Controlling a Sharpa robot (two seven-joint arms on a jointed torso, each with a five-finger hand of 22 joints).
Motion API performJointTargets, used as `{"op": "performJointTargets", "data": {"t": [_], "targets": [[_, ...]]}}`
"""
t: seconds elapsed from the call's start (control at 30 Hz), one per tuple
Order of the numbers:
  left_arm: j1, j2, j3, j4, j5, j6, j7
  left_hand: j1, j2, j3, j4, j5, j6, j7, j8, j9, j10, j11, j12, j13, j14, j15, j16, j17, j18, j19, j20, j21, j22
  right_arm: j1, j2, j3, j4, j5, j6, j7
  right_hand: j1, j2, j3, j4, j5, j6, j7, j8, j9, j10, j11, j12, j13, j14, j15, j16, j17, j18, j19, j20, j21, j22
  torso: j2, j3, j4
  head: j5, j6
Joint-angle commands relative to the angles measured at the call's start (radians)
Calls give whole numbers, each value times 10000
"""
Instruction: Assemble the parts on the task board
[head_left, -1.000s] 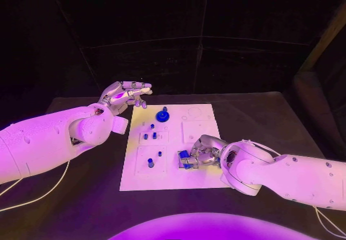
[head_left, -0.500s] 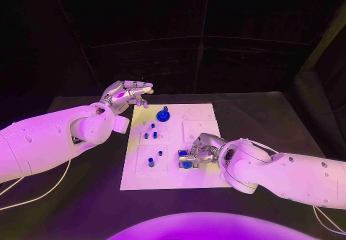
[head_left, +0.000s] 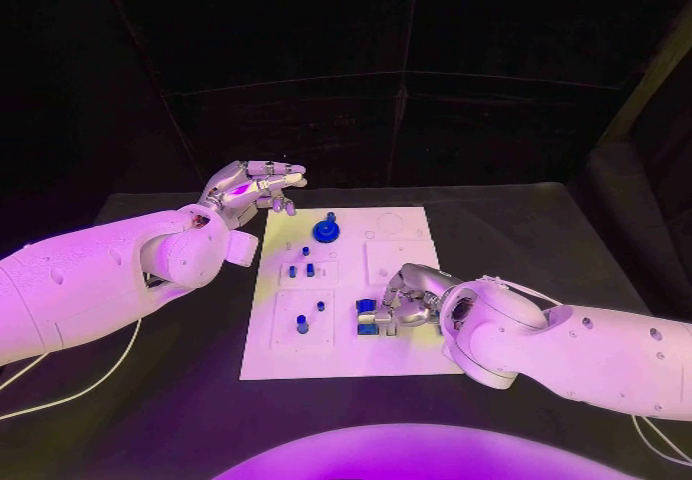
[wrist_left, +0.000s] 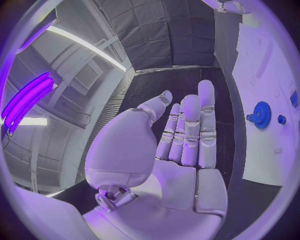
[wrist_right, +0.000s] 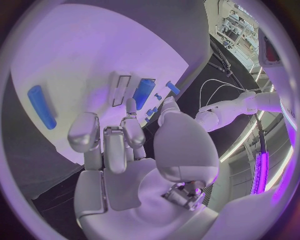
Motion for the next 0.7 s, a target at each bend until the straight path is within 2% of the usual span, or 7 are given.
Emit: {"op": "performJointTargets", "data": {"t": [0.03, 0.17, 0.27, 0.4, 0.47, 0.57, 0.7], "targets": [[14, -5, 3, -2, 9, 135, 38, -31, 96, -86, 3, 22, -101, -1, 57, -12, -77, 26, 65, -18, -49, -7, -49, -20, 52, -8, 42, -41, -12, 17, -91, 6, 148, -285, 40, 302, 712, 137, 124, -81, 79, -61, -3, 97, 52, -8, -32, -10, 73, 658, -86, -33, 461, -124, -16, 12, -34, 54, 2, 1, -5, 9, -10], [14, -8, 3, -13, 9, 137, 38, -31, 96, -86, 3, 22, -101, -1, 57, -12, -77, 26, 65, -18, -49, -7, -49, -20, 52, -8, 42, -41, -12, 16, -191, 5, 241, -327, 77, 418, 1182, 256, 144, -168, 87, -51, -16, 147, 99, 34, -45, 28, 155, 676, -96, 6, 553, -142, 27, 4, 6, 146, -5, 1, -11, -1, -6], [13, 1, 2, -21, 9, 143, 37, -31, 96, -86, 3, 22, -101, -1, 57, -12, -77, 26, 65, -18, -49, -7, -49, -20, 52, -8, 42, -41, -12, 16, -193, 5, 226, -443, 97, 406, 1615, 465, 211, -356, 206, -29, -28, 197, 141, 63, -57, 47, 208, 688, -108, 33, 614, -152, 57, -7, 35, 210, -4, -5, -14, -15, 2], [13, 25, 2, -24, 9, 154, 34, -31, 96, -86, 3, 22, -101, -1, 57, -12, -77, 26, 65, -18, -49, -7, -49, -20, 52, -8, 42, -41, -12, 16, -115, 6, 138, -551, 103, 356, 2068, 698, 275, -638, 390, 6, -37, 261, 192, 81, -70, 46, 245, 695, -120, 48, 654, -159, 71, -18, 50, 246, 6, -9, 22, -35, 11], [13, 29, 2, -23, 9, 155, 33, -31, 96, -86, 3, 22, -101, -1, 57, -12, -77, 26, 65, -18, -49, -7, -49, -20, 52, -8, 42, -41, -12, 16, -106, 6, 111, -572, 58, 350, 2140, 759, 269, -697, 504, -1, -33, 269, 202, 84, -69, 41, 254, 694, -119, 46, 652, -159, 71, -19, 50, 247, 7, -11, 38, -46, 20], [12, 18, 1, -22, 9, 147, 32, -31, 96, -86, 3, 22, -101, -1, 57, -12, -77, 26, 65, -18, -49, -7, -49, -20, 52, -8, 42, -41, -12, 16, -160, 6, 105, -589, -89, 414, 2191, 810, 214, -762, 646, -87, -5, 233, 198, 74, -50, 13, 249, 688, -107, 31, 628, -155, 56, -14, 32, 215, -4, -17, 23, -22, 17], [12, -9, 1, -18, 9, 137, 33, -31, 96, -86, 3, 22, -101, -1, 57, -12, -77, 26, 65, -18, -49, -7, -49, -20, 52, -8, 42, -41, -12, 21, -528, 10, 262, -361, -498, 868, 2059, 830, 13, -717, 1010, -404, 105, 28, 127, 32, 39, -64, 214, 672, -41, -10, 562, -142, 5, 33, -27, 111, -5, -5, 5, -17, 37]]}}
